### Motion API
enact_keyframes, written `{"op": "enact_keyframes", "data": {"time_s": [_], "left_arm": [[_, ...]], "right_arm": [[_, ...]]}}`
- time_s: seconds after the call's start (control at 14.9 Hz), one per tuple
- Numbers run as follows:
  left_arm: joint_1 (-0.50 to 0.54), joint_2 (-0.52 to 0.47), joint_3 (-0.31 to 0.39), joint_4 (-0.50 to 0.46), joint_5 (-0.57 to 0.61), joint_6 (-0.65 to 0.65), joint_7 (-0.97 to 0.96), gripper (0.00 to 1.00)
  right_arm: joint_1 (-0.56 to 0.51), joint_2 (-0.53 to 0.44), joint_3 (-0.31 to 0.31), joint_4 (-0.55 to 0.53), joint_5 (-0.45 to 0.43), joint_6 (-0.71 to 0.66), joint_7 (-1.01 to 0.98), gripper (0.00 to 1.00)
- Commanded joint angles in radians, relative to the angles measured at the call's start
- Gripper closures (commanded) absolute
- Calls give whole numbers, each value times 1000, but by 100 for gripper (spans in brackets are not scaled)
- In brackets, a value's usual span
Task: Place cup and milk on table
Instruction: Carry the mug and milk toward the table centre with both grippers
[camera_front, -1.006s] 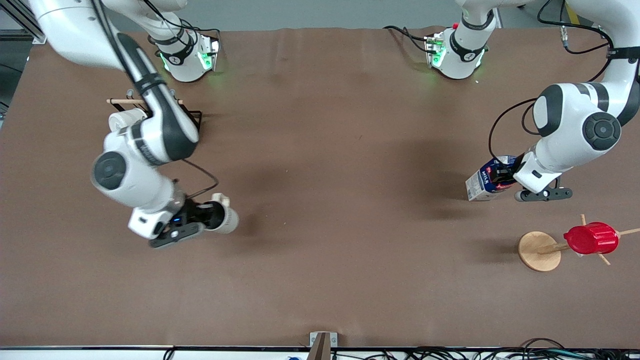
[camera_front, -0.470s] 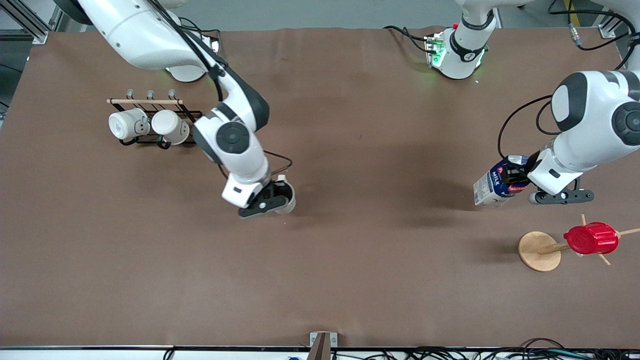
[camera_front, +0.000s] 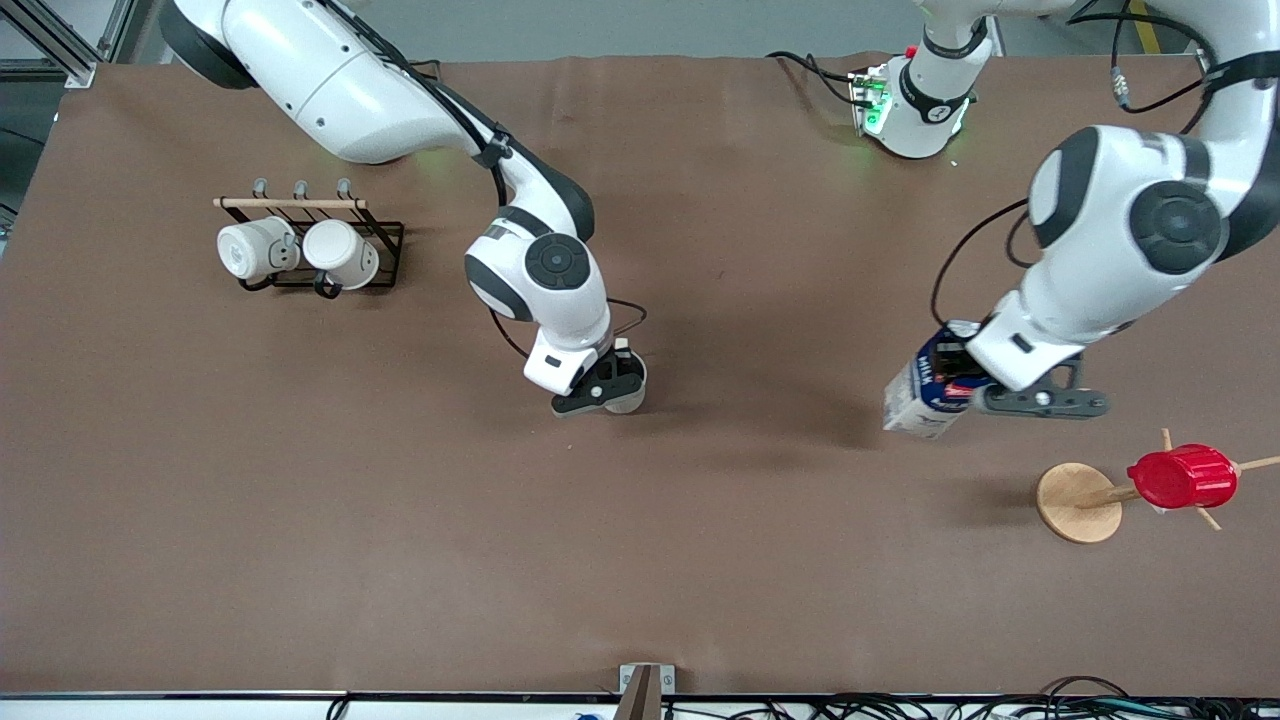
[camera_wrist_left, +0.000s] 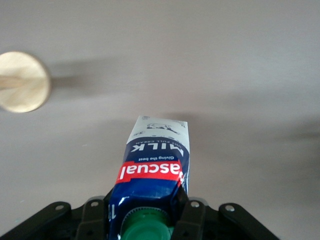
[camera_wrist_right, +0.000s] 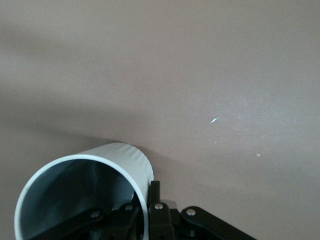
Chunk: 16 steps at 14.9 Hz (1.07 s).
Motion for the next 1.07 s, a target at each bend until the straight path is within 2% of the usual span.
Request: {"op": "enact_keyframes", "data": {"time_s": [0.0, 0.13, 0.2, 0.27, 0.34, 0.47, 0.67, 0.87, 1.01], "left_arm": [[-103, 119, 4, 123, 22, -26, -47, 66], [-179, 168, 4, 163, 22, -26, -134, 72], [-221, 196, 5, 187, 23, -26, -189, 77], [-263, 225, 8, 212, 23, -26, -234, 80], [-298, 254, 10, 238, 25, -26, -275, 81], [-363, 290, 7, 261, 73, -26, -339, 85], [-413, 323, 4, 283, 91, -26, -411, 84], [-441, 362, 4, 323, 84, -26, -483, 83], [-441, 382, 2, 344, 83, -26, -512, 82]], "right_arm": [[22, 40, 11, 30, -46, -2, 59, 97], [24, 48, 11, 32, -53, 13, 78, 93], [21, 50, 11, 32, -52, 13, 78, 70], [22, 50, 11, 32, -53, 13, 78, 13], [18, 45, 11, 30, -72, 12, 76, 0], [10, 38, 14, 30, -76, 4, 75, 0], [-1, -24, 14, 23, -70, -14, 78, 0], [-60, -149, 15, 19, -66, -146, 80, 0], [-112, -226, 24, -6, -49, -185, 78, 0]]}}
